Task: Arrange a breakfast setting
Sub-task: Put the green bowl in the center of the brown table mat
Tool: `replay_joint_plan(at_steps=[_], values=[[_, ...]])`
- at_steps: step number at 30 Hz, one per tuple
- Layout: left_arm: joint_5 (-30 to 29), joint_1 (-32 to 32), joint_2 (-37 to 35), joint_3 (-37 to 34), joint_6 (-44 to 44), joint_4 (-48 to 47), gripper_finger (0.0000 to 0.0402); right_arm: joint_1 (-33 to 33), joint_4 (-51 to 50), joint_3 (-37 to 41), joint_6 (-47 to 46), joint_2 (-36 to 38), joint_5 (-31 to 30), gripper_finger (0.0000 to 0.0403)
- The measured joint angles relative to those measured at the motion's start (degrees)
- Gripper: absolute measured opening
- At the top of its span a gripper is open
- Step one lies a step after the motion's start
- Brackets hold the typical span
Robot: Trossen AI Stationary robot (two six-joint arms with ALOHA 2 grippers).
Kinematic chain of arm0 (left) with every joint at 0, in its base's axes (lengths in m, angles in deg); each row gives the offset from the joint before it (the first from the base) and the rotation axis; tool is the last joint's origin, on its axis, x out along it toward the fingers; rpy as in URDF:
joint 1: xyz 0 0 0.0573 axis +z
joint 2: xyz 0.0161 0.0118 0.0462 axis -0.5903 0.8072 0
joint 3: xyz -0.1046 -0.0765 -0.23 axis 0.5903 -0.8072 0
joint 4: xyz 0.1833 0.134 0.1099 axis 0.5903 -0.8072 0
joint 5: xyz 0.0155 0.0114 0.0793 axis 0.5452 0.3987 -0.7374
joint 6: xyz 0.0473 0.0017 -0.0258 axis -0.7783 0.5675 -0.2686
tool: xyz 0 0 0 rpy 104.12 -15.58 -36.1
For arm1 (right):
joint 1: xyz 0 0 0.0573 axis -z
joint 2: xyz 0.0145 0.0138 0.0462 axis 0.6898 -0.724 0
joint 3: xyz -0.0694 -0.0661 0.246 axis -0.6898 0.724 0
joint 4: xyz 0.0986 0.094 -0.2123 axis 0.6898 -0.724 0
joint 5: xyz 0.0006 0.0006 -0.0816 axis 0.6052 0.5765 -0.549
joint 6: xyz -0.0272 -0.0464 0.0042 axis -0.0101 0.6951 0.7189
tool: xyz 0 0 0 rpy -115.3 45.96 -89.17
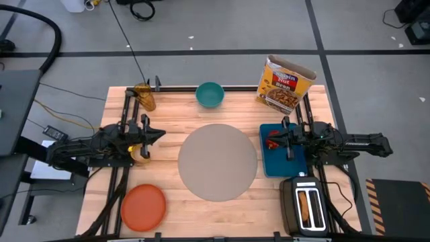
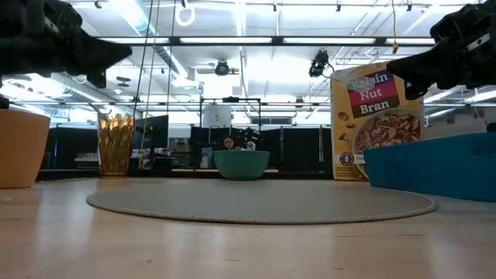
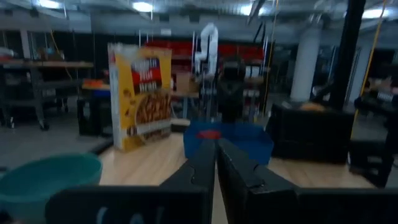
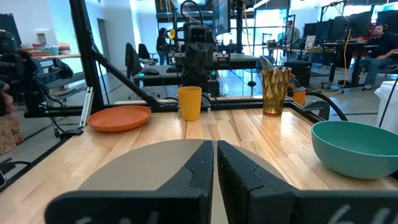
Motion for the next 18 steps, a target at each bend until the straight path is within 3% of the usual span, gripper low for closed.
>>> replay_joint_plan(at_steps=[7, 12, 18], values=[[-0.46, 0.05, 0.00, 0.00, -0.44, 2.71, 0.0025, 0.00, 0.09, 0.00, 0.00, 0.02, -0.12, 0.0028], [-0.83, 0.13, 0.00, 0.00, 2.85, 2.89, 0.0025, 0.01, 6.75, 0.00, -2.99, 0.00, -4.92, 0.0028], [-0.87, 0.11, -0.02, 0.00, 4.61, 6.01, 0.0025, 0.48, 13.45, -0.22, -15.69, -1.70, -20.93, 0.0028]])
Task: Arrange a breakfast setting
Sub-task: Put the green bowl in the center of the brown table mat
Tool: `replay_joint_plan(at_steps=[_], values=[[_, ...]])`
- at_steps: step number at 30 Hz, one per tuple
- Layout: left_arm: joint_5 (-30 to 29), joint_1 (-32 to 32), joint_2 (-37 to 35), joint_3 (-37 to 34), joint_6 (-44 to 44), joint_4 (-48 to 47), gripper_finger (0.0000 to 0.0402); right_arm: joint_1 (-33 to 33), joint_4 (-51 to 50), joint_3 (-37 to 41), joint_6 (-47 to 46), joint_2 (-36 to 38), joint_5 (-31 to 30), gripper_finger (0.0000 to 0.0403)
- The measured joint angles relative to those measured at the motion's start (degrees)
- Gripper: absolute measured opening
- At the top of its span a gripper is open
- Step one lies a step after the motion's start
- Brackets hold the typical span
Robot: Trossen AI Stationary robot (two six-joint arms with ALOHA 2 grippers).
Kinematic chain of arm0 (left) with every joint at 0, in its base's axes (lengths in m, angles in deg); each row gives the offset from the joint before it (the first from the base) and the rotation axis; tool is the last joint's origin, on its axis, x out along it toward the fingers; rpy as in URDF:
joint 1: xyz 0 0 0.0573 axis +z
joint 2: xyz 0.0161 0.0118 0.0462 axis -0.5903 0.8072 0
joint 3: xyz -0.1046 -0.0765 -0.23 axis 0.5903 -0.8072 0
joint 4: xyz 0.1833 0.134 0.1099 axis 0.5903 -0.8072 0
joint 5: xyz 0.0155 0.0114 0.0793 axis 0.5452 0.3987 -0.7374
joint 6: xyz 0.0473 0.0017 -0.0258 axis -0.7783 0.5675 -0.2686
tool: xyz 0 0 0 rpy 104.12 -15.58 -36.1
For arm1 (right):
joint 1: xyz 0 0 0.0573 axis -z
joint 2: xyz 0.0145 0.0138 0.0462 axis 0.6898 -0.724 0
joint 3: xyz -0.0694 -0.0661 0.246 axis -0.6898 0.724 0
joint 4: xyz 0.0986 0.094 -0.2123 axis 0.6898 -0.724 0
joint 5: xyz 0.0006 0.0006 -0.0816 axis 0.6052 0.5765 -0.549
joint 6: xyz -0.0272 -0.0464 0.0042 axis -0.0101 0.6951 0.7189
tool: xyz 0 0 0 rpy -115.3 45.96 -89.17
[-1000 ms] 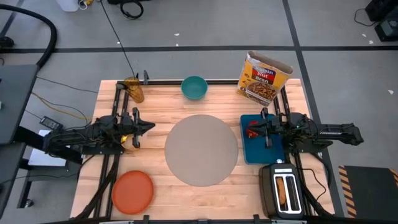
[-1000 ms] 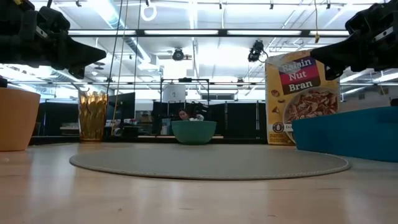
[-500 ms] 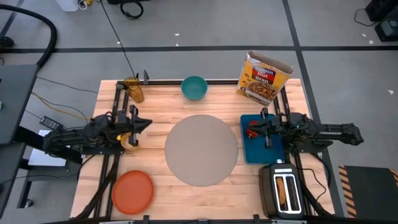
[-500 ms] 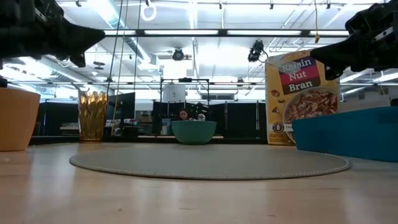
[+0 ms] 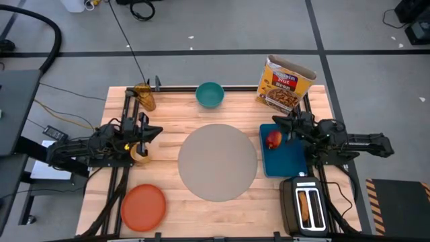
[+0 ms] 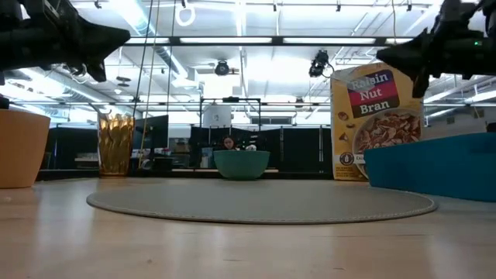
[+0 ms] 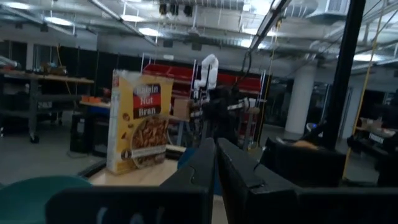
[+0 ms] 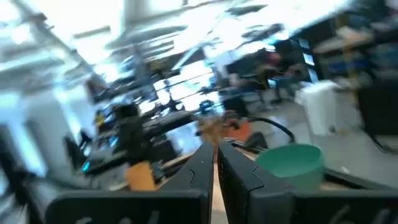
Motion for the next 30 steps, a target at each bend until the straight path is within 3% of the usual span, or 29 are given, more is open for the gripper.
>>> replay_joint_plan(at_steps=[6, 16, 21, 27, 30], values=[[0.00, 0.00, 0.02, 0.00, 0.94, 1.48, 0.0025, -1.73, -0.07, -5.93, 6.52, -8.08, 10.51, 0.0028], [-0.02, 0.00, 0.02, 0.00, 0.93, 3.13, 0.0025, -7.06, -4.99, -28.10, 14.10, -40.93, 7.63, 0.0028], [-0.03, 0.00, 0.02, 0.00, 0.93, 3.07, 0.0025, -7.82, -1.48, -37.15, 10.79, -56.92, 10.22, 0.0028], [-0.04, 0.00, 0.02, 0.00, 0.98, 2.90, 0.0025, -7.80, 7.79, -46.18, -0.27, -69.80, 17.15, 0.0028], [-0.04, 0.00, 0.02, 0.00, 0.98, 2.88, 0.0025, -7.69, -3.14, -54.76, -0.22, -75.50, 15.54, 0.0028]])
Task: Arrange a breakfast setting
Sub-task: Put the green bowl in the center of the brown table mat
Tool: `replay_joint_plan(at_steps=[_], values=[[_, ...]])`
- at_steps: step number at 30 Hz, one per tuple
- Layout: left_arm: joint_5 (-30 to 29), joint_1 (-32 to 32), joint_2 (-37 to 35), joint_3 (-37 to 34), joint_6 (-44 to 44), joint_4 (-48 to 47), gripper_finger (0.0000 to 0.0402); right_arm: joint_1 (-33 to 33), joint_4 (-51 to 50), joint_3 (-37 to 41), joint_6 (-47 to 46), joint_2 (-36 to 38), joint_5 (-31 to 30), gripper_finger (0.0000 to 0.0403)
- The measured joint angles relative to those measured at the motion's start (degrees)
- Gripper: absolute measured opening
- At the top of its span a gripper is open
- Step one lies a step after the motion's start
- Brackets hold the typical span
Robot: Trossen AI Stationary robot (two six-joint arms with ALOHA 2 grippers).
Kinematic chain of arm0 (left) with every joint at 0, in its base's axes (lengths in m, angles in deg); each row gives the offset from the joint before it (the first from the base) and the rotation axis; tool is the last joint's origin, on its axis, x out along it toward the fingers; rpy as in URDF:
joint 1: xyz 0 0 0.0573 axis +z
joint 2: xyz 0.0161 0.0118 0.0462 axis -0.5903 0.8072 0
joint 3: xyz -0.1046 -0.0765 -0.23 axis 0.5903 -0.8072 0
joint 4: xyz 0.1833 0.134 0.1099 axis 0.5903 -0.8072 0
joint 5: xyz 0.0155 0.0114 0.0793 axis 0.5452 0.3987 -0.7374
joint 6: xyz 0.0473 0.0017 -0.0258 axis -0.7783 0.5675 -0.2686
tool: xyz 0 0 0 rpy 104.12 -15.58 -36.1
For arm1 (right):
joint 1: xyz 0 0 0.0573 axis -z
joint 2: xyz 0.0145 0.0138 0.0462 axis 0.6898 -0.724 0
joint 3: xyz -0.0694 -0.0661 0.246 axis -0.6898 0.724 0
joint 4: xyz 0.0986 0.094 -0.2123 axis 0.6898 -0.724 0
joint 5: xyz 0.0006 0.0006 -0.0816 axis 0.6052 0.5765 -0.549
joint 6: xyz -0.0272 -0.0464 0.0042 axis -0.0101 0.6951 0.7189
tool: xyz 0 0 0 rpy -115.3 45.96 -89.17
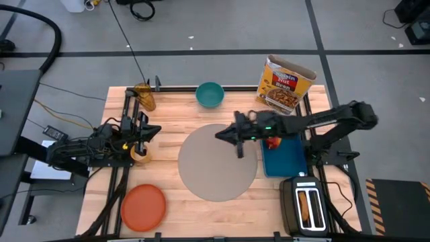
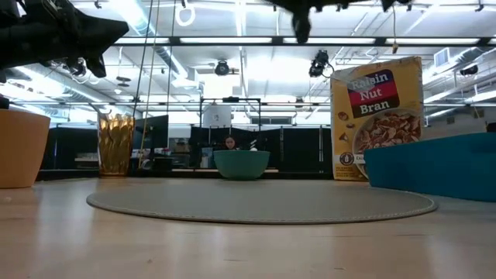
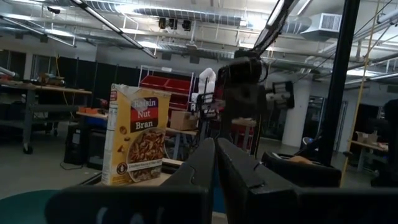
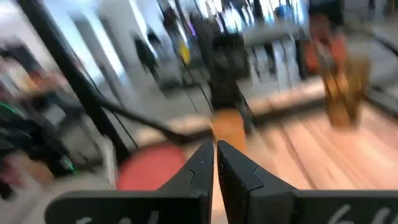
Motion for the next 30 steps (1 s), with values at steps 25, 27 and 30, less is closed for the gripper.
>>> replay_joint_plan(at_steps=[25, 27, 30], values=[[-0.11, 0.00, 0.00, 0.00, 2.79, 1.99, 0.0025, 19.79, -52.47, -44.10, 32.66, -38.99, -6.84, 0.0189], [-0.11, 0.00, 0.00, 0.00, 3.54, 4.45, 0.0025, 22.00, -51.32, -44.10, 34.44, -40.34, -5.79, 0.0193], [-0.15, 0.00, -0.02, 0.00, 4.96, 8.47, 0.0025, 24.90, -49.33, -44.09, 35.94, -42.30, -1.21, 0.0192]])
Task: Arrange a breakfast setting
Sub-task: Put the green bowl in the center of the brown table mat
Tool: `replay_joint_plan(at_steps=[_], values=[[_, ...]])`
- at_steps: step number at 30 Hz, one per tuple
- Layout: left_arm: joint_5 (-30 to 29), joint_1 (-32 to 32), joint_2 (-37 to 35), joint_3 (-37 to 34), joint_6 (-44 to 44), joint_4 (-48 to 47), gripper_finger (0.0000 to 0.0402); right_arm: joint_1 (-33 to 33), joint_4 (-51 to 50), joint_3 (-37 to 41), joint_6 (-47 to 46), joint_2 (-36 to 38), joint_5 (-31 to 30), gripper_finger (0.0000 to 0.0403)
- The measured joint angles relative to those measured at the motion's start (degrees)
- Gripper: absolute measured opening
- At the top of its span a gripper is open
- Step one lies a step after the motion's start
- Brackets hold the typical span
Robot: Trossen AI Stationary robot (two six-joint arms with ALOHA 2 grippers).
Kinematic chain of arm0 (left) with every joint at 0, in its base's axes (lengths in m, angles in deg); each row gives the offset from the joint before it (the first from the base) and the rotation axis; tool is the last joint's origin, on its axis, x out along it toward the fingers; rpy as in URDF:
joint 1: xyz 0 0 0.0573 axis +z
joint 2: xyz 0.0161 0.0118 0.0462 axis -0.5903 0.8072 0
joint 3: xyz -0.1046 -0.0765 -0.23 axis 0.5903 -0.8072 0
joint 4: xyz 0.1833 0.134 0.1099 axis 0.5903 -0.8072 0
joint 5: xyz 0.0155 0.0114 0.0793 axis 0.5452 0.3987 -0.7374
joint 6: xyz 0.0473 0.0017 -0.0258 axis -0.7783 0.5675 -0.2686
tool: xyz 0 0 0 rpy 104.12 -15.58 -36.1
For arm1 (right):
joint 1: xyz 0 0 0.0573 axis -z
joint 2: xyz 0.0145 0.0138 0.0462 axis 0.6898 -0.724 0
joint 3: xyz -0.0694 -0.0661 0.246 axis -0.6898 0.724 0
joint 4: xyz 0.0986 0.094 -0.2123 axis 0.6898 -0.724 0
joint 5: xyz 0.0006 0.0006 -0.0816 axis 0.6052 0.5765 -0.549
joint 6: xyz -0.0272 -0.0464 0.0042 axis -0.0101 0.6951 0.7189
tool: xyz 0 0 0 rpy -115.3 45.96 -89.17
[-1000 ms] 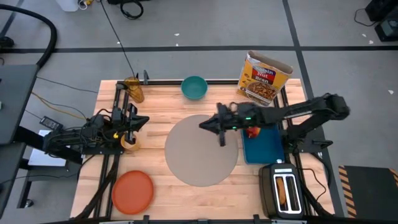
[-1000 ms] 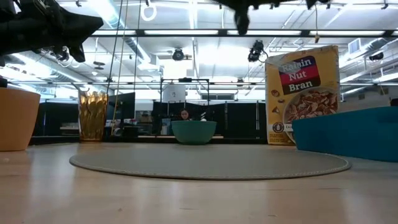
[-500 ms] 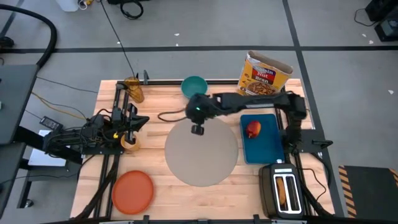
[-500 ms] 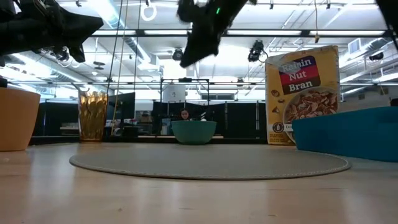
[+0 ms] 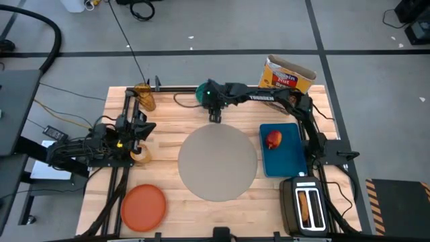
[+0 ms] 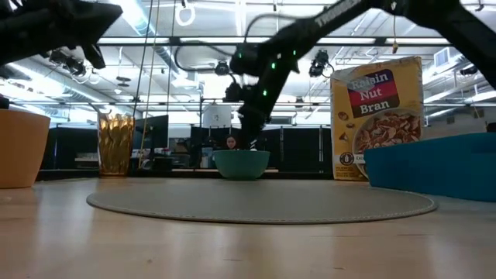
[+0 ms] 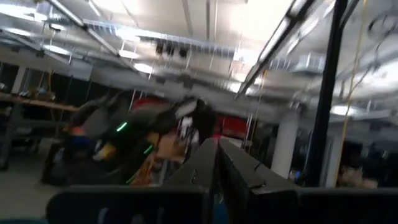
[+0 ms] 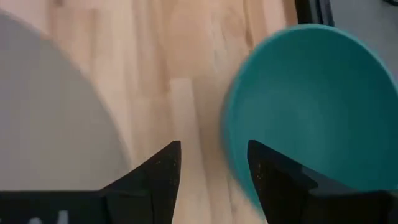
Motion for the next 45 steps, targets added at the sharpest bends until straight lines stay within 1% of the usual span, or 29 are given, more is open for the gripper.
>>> replay_joint_plan(at_steps=[2, 5, 8, 12, 15, 17, 20, 21, 24, 26, 28, 31, 35, 38, 40, 42, 45], values=[[-0.02, 0.00, 0.01, 0.00, 0.07, 2.33, 0.0025, 1.36, 0.20, 0.00, 1.94, -1.10, 2.20, 0.0190], [-0.05, 0.00, 0.02, 0.00, 0.86, 4.90, 0.0025, 2.27, 0.26, -0.03, 3.97, -2.48, 2.78, 0.0182], [-0.79, 0.00, 0.15, 0.00, 5.01, 6.76, 0.0025, 2.60, 0.83, 0.03, 6.05, -3.71, 5.12, 0.0168], [-2.57, 0.00, 0.68, 0.00, 7.51, 9.35, 0.0025, 2.52, 1.71, 0.04, 8.47, -4.47, 5.40, 0.0136], [-3.21, 0.00, 1.18, 0.10, 7.52, 10.80, 0.0025, 2.12, 2.10, 0.04, 8.77, -4.54, 5.34, 0.0099], [-3.61, 0.00, 1.87, 0.66, 7.50, 9.03, 0.0025, 1.91, 2.81, 0.04, 8.79, -4.54, 4.96, 0.0068], [-3.61, 0.00, 4.02, 2.99, 7.48, 5.49, 0.0025, 1.67, 3.48, 0.05, 9.11, -4.30, 2.54, 0.0018], [-3.60, 0.00, 5.09, 4.05, 7.48, 3.88, 0.0025, 1.48, 3.33, 0.09, 9.69, -3.90, 1.66, 0.0013], [-3.50, 0.00, 8.99, 7.40, 7.45, -0.23, 0.0025, 0.06, 1.14, 0.15, 9.49, -0.35, -1.19, 0.0019], [-2.45, 0.00, 11.72, 9.91, 6.49, -0.48, 0.0025, -1.92, -1.13, 0.10, 9.12, 3.22, -1.10, 0.0017], [-0.40, -0.02, 14.50, 12.54, 5.41, -0.69, 0.0025, -4.53, -4.04, 0.03, 8.49, 6.65, 0.23, 0.0011], [3.20, -0.61, 19.17, 18.14, 5.41, -1.15, 0.0025, -9.76, -9.92, 0.04, 7.49, 11.11, 0.88, 0.0011], [8.05, -3.90, 26.01, 27.95, 0.60, -5.31, 0.0025, -18.20, -14.30, 1.28, -0.28, 15.47, 1.12, 0.0011], [10.16, -7.74, 30.97, 35.57, -4.75, -10.66, 0.0025, -24.57, -13.46, 4.77, -6.59, 16.44, 1.02, 0.0011], [10.29, -10.42, 33.44, 39.85, -8.36, -16.29, 0.0025, -28.43, -11.72, 7.76, -9.71, 16.31, 0.37, 0.0011], [10.26, -12.50, 35.71, 43.15, -11.75, -22.47, 0.0025, -31.70, -8.54, 11.84, -11.79, 16.27, -0.82, 0.0011], [9.80, -14.30, 38.18, 45.74, -13.02, -29.31, 0.0025, -34.95, -1.28, 18.28, -16.54, 16.26, -3.16, 0.0011]])
